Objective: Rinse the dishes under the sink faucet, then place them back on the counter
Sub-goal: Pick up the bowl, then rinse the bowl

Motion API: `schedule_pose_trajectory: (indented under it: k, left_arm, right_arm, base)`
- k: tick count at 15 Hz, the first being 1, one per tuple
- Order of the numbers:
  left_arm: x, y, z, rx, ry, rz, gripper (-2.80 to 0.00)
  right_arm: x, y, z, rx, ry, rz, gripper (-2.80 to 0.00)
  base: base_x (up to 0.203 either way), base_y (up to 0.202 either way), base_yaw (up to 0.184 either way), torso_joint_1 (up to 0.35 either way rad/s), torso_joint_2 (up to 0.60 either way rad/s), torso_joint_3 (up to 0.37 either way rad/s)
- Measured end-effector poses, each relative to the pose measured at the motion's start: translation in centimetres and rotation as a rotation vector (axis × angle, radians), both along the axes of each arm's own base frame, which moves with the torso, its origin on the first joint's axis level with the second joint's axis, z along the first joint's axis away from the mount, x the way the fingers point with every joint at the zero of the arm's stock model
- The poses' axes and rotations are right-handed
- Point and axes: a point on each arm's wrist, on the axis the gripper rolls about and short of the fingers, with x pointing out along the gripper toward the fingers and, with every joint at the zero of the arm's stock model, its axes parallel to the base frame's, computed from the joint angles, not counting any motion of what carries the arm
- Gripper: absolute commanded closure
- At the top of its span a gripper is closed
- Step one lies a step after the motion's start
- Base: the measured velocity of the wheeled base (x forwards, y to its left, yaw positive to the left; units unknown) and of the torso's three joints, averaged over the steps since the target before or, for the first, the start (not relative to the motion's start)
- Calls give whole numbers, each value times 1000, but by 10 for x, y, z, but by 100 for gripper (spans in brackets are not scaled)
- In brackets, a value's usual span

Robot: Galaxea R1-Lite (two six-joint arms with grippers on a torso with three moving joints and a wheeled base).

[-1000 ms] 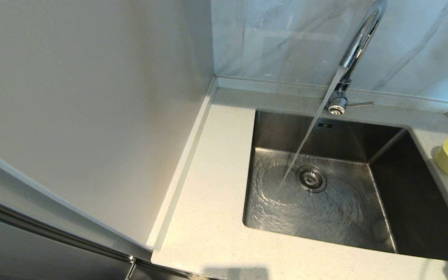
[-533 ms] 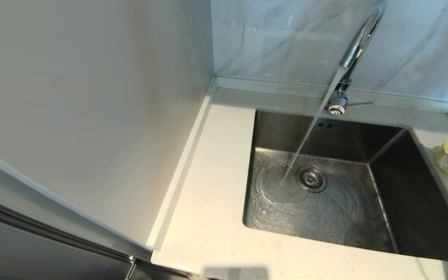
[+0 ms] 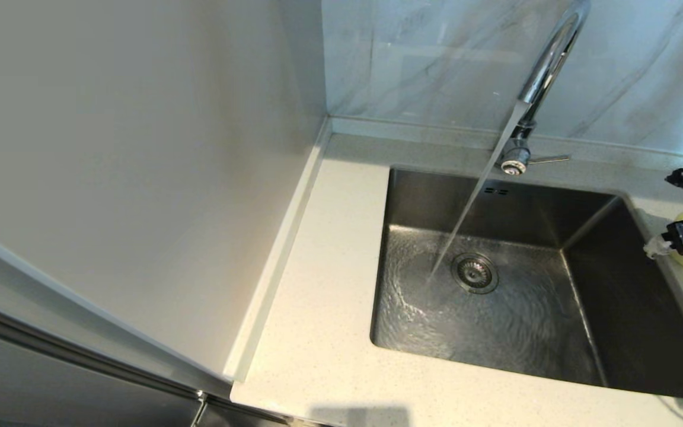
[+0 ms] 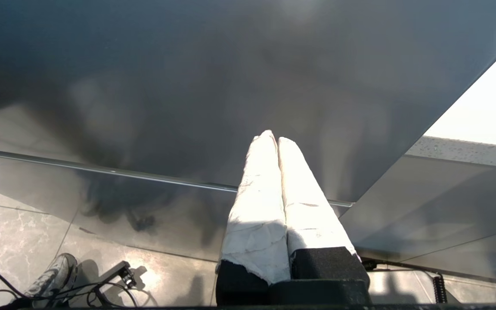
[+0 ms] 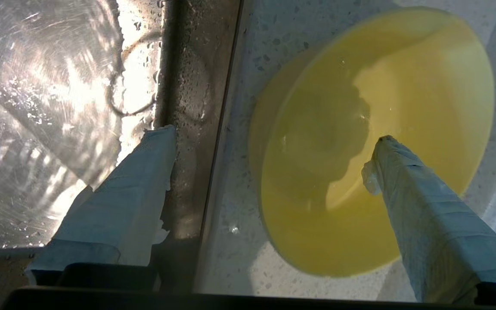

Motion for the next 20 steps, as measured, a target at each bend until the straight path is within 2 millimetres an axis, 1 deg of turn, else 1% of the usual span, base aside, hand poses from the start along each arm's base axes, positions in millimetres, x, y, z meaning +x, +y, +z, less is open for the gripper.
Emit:
schedule_pose_trajectory:
  k: [2, 5, 6, 8, 10, 12, 15, 17, 18, 20]
  left_arm:
    - [0, 0, 0, 1, 0, 0, 0]
    - [0, 0, 0, 0, 0, 0, 0]
    - [0, 0, 0, 0, 1, 0, 0]
    - [0, 0, 0, 0, 0, -1, 0]
    - [0, 0, 0, 0, 1, 0, 0]
    - [0, 0, 0, 0, 0, 0, 0]
    - [0, 0, 0, -1, 0, 0, 0]
    - [0, 0, 0, 0, 0, 0, 0]
    - [0, 0, 0, 0, 0, -1, 0]
    - [0, 0, 0, 0, 0, -1, 0]
  right_arm:
    - [3, -1, -4, 4, 8, 0, 0]
    - [3, 2, -3, 6, 6, 6, 0]
    - [1, 4, 0, 5, 0, 9, 0]
    - [-9, 15, 14, 1, -28, 27, 0]
    - [-23, 36, 30, -2, -56, 68, 0]
    - [-37, 59, 40, 10, -52, 117, 0]
    - [-56, 91, 59, 98, -103, 182, 0]
    - [-81, 118, 72, 230, -91, 261, 0]
    - [-94, 133, 77, 338, -78, 298, 0]
    - [-112, 153, 83, 566, -74, 363, 0]
  base:
    - [0, 0, 0, 0, 0, 0]
    - [0, 0, 0, 0, 0, 0]
    - [0, 0, 0, 0, 0, 0]
    - [0, 0, 0, 0, 0, 0]
    - [0, 0, 0, 0, 0, 0]
    - [0, 0, 0, 0, 0, 0]
    - [0, 0, 0, 0, 0, 0]
    - [0, 0, 0, 0, 0, 0]
    - [0, 0, 0, 0, 0, 0]
    - [0, 0, 0, 0, 0, 0]
